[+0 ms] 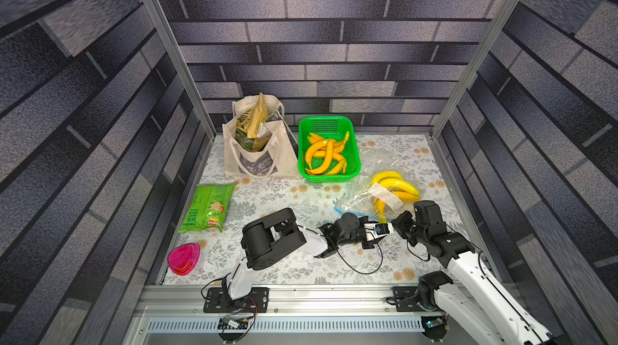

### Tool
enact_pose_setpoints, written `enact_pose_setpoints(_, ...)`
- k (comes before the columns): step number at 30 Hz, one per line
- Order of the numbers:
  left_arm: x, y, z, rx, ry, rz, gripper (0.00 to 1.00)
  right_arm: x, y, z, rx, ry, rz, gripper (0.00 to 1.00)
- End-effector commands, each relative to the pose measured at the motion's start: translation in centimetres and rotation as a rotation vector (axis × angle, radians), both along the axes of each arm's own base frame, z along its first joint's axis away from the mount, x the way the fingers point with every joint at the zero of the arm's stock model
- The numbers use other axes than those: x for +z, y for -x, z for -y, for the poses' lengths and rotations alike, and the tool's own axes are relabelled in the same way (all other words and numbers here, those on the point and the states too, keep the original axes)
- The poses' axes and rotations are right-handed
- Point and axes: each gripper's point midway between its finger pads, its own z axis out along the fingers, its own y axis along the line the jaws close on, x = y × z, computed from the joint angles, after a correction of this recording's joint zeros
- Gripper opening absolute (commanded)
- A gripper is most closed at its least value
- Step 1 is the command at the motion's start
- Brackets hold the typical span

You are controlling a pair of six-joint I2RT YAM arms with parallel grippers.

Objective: Open the zip-top bag and take out the banana
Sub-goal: Unzip the zipper on the zipper food storage bag.

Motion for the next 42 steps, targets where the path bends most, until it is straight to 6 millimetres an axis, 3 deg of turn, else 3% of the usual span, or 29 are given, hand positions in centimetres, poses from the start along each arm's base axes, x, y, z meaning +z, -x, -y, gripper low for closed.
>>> enact_pose_setpoints(1, 1.0, -0.1, 0.8, -0.006, 0.027, 0.031, 0.19, 0.5, -0.1, -0.3, 0.02, -0.006, 0.015, 0.0)
enact_pose_setpoints(11, -0.8, -0.9, 0.6, 0.021, -0.033, 0.037, 0.07, 1.4, 0.0, -0.4, 0.018, -0.023, 0.048, 0.0)
enact_pose_setpoints(21, -2.0, -2.5, -0.8, 0.088, -0.054, 0.038, 0.07, 1.4, 0.6, 0.7, 0.0, 0.039, 0.039, 0.0)
enact_pose_setpoints(22, -1.8, -2.5, -0.8, 0.088, -0.05, 0.039, 0.07, 1.4, 0.6, 0.7, 0.001, 0.039, 0.035, 0.01)
enact_pose_setpoints(26, -1.4, -2.4, -0.5, 0.09, -0.038, 0.046, 0.07, 1.3, 0.7, -0.1, 0.022, -0.005, 0.031, 0.25)
enact_pose_setpoints(28, -1.5, -2.5, -0.3, 0.093, -0.035, 0.048, 0.07, 1.4, 1.0, -0.3, 0.025, -0.03, 0.027, 0.3)
enact_pose_setpoints(35, -2.1, -2.5, -0.1, 0.098, -0.037, 0.044, 0.08, 0.9, 1.8, -0.4, -0.004, -0.08, 0.019, 0.27)
enact_pose_setpoints(42, -1.4, -2.0, 0.0, 0.092, -0.014, 0.043, 0.08, -0.4, 1.7, -0.7, -0.017, -0.106, -0.014, 0.26)
